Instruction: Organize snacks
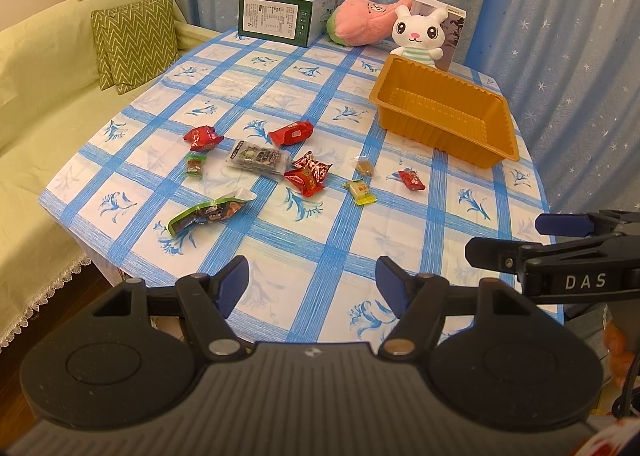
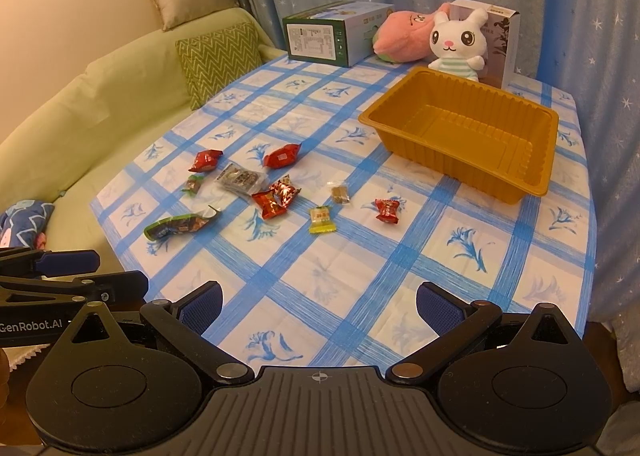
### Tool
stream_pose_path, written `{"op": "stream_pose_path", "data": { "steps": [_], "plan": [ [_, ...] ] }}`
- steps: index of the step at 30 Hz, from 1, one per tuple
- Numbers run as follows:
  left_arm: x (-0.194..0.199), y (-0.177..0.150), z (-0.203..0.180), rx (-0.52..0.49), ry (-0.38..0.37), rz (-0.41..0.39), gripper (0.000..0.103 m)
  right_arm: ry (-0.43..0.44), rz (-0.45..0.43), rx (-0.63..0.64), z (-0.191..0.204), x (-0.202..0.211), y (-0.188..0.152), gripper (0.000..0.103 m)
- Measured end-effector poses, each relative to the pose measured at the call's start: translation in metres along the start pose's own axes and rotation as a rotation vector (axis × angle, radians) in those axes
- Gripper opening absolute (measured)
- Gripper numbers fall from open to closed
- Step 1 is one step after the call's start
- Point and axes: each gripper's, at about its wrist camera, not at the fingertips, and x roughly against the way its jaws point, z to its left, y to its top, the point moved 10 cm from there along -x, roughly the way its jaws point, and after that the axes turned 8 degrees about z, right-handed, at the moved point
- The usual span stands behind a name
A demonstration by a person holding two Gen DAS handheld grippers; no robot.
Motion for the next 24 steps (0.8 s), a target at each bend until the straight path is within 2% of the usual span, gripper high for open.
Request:
{"op": "stream_pose_path", "data": {
  "steps": [24],
  "plan": [
    [-0.013, -0.001, 0.009, 0.009, 0.003, 0.006, 0.068, 0.003, 0.004, 0.005, 0.009, -0.004, 0.004, 0.103]
  ]
}}
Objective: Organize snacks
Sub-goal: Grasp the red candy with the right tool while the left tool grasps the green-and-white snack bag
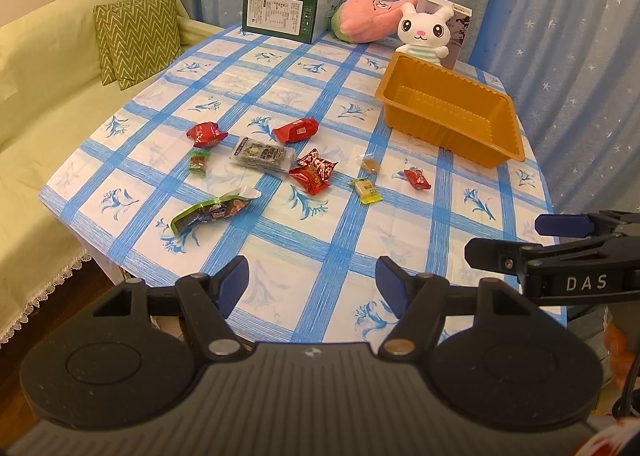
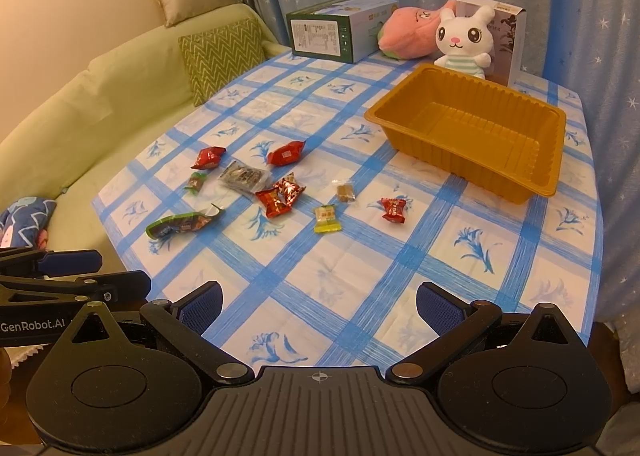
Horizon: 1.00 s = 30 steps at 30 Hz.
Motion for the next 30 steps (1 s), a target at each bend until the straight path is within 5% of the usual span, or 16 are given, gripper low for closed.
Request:
{"op": "stream_pose_path", "data": {
  "steps": [23, 30],
  "plan": [
    [-0.034, 0.022, 0.084, 0.071, 0.138, -0.028, 0.068, 0.005, -0.088, -0.02, -0.051, -0.054, 0.031, 0.102],
    [-0.055, 0.031, 0.099, 0.047, 0.138, -0.028, 0.067, 0.007, -0.098, -0.012, -0.067, -0.086, 0.046, 0.082]
  ]
}}
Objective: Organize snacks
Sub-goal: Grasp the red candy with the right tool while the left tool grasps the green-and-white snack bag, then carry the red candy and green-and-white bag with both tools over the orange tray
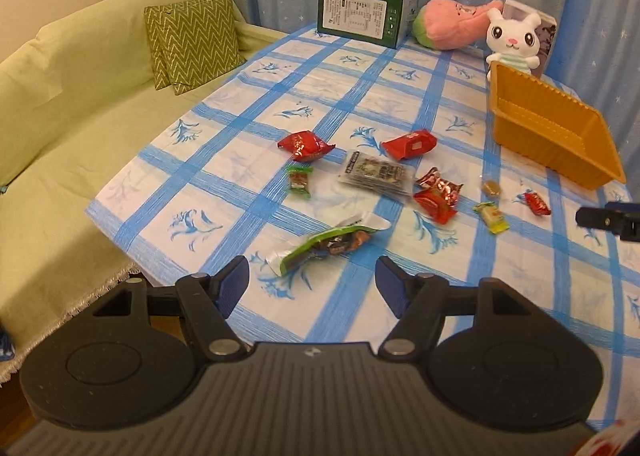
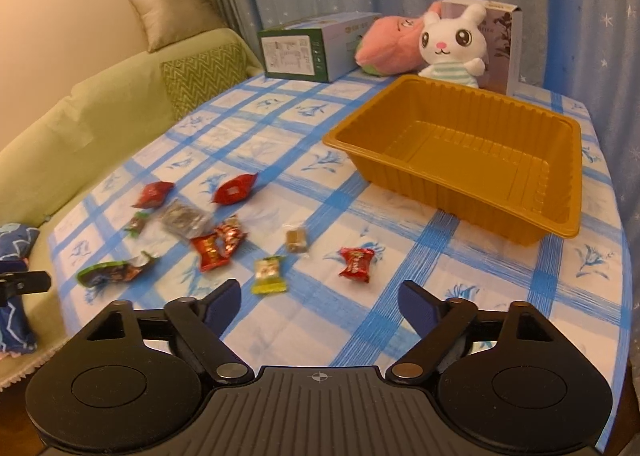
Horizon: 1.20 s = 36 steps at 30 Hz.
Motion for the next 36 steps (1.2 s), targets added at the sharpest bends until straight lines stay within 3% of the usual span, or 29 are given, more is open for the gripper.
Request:
{"op": "stream_pose_path", "data": {
  "steps": [7, 16, 26, 28, 36],
  "plan": [
    [-0.025, 0.01, 0.004, -0.028, -0.017, 0.016, 0.066, -0.037, 0.024, -0.006, -0.015, -0.036, 0.01, 0.059],
    [-0.048, 0.02, 0.004, -0.084, -0.036, 0.049, 0.062, -0.09, 0.068, -0.019, -0.031, -0.078, 0.022, 0.037],
    [-0.067, 0.026, -0.001, -0.168, -0.066, 0.082, 0.059, -0.115, 0.11, -0.023, -0.034, -0.095, 0.019, 0.026],
    [-0.071, 0.026, -0.002, -0.186, -0.079, 0.091, 0.059, -0.112, 0.111, -0.019, -0.032, -0.097, 0.019, 0.019],
    [-0.079, 0.025, -0.011, -0.278, -0.105, 0.102, 0.053, -0.099, 0.084, 0.005, -0.025, -0.086, 0.017, 0.016]
  ]
}}
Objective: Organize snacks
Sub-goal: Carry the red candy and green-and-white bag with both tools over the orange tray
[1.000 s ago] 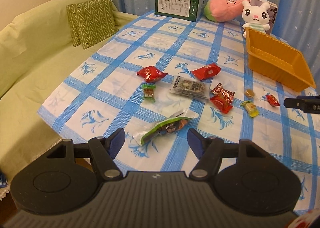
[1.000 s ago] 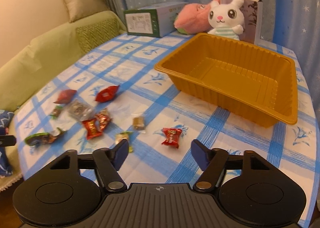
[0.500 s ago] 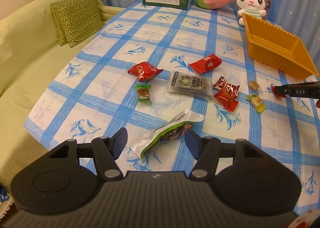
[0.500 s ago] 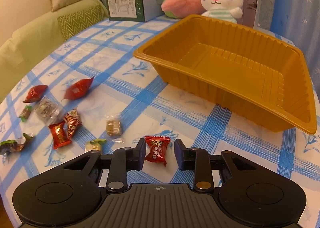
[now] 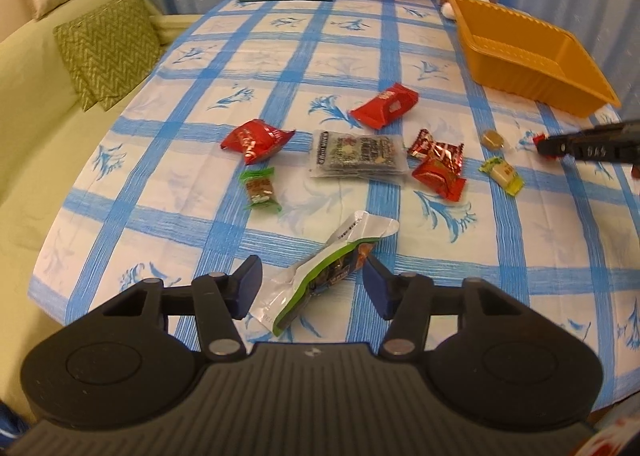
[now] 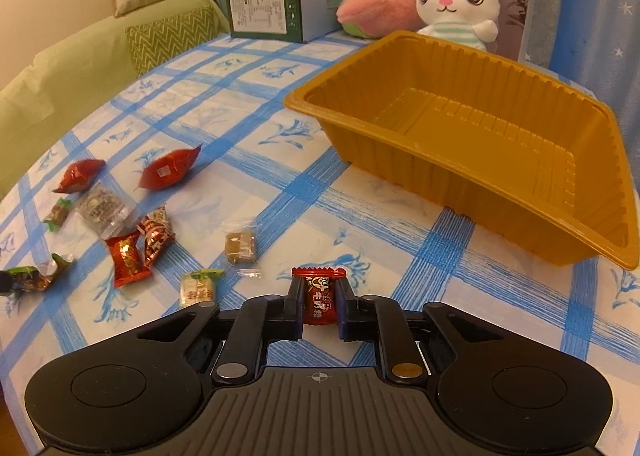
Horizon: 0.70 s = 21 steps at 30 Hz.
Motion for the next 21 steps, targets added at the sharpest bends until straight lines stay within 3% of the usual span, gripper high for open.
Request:
{"op": "stream_pose_path", "data": {
  "steps": [5, 13, 21],
  "plan": [
    [-0.013, -0.001, -0.008, -0.099, 0.019, 0.022, 0.051, 0.009, -0.039, -0.044, -0.003, 0.023, 0.002, 0.016],
    [-0.029, 0.002, -0.014, -0.169, 0.037, 0.041, 0.042, -0.007, -0.064, -0.1, -0.018, 0.052, -0.01, 0.016],
    [-0.034, 0.002, -0.022, -0.158, 0.054, 0.063, 0.027, -0.019, -0.058, -0.152, -0.035, 0.068, -0.032, 0.016]
  ]
}}
